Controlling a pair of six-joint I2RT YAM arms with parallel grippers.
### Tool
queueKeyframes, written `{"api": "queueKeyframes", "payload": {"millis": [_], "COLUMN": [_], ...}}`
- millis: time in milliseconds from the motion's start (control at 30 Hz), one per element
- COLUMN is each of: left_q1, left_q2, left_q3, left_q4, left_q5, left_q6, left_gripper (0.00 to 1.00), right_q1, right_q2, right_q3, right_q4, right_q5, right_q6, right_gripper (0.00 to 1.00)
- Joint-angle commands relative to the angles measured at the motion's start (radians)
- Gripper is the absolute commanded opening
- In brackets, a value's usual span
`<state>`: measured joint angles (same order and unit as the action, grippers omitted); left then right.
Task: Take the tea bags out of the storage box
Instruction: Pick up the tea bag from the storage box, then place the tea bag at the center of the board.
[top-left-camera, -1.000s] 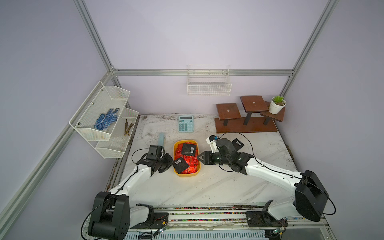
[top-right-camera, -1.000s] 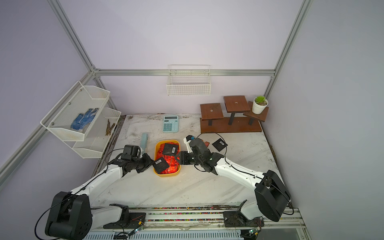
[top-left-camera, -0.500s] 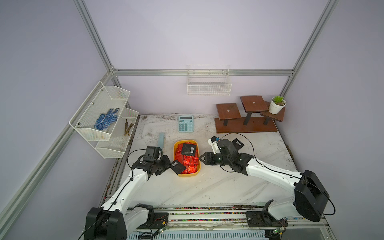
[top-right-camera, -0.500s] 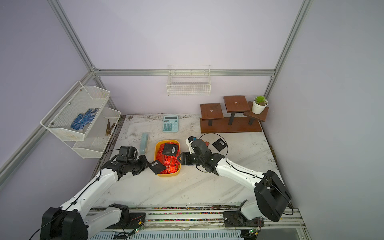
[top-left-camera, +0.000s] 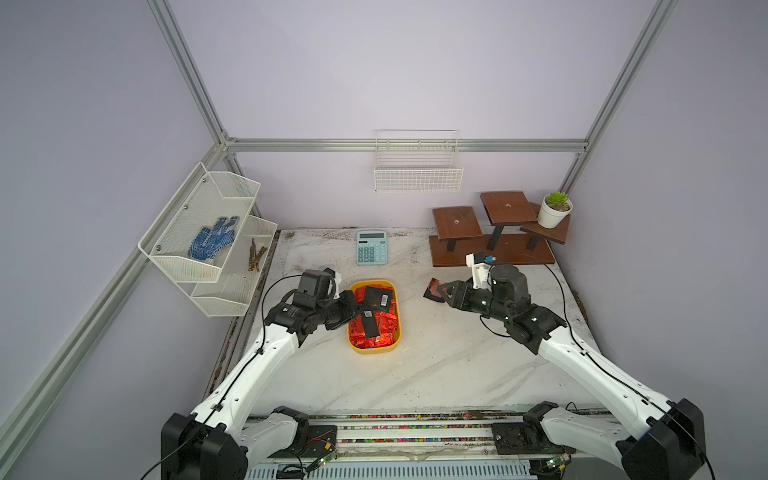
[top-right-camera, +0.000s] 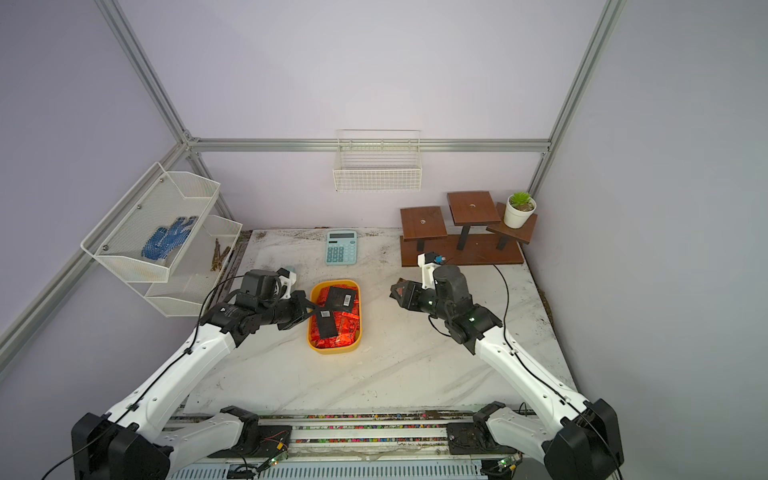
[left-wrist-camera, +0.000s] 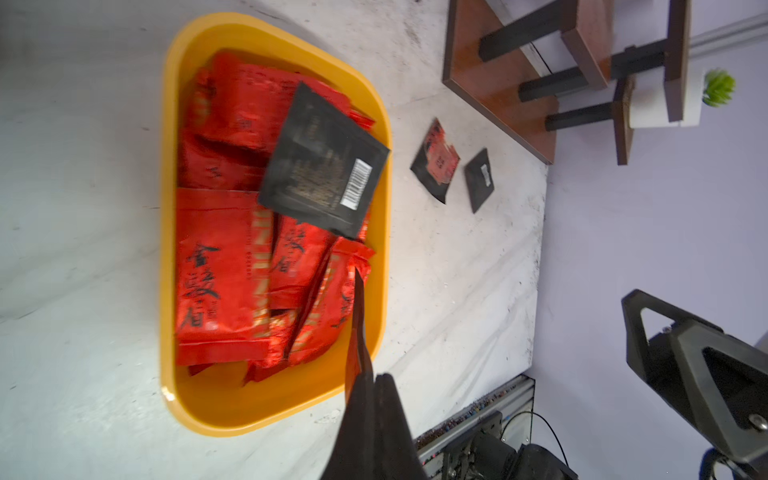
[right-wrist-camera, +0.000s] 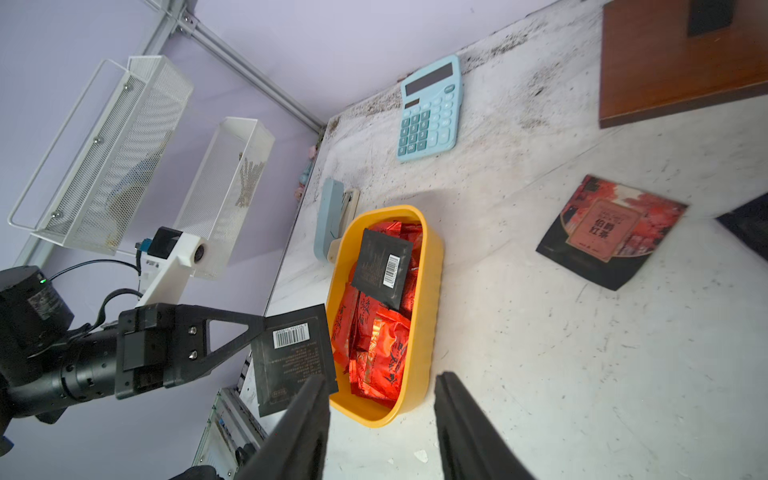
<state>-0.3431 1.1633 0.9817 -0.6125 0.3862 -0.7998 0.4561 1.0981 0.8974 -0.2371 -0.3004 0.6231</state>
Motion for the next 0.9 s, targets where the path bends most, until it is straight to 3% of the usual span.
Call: {"api": "queueKeyframes", "payload": {"millis": [0,167,500,667,867], "left_q1": [-0.078,-0.175,-0.329,-0.359,-0.358], "left_q2": [0.071,0.217,0.663,0.831,0.923], "left_q3": [0.075,0.173,0.475,0.591,0.619], "left_q4": [0.061,0.151,0.237,0.24,0.246], "left_q5": [0.047,0.082,0.117,0.126,0.111], "left_q6": [0.016,0.007,0.008,0.013,0.023], "left_gripper": [0.0,0.0,0.0,0.0,0.0], "right_q1": [-0.041,-0.114,-0.203,-0.213,-0.215], "right_q2": [-0.039,-0.124,-0.293,-0.334,-0.344], "right_q3": [0.006,0.022,0.081,0.094,0.072], "right_q4": [-0.099,-0.175,-0.342,-0.401,-0.409], "right_q5": [0.0,-0.012,-0.022,-0.007,-0.013], "right_q6": [-0.048,-0.06,-0.085,-0.103,-0.103], "right_gripper": [0.47,0.46,0.48,0.48,0.48]}}
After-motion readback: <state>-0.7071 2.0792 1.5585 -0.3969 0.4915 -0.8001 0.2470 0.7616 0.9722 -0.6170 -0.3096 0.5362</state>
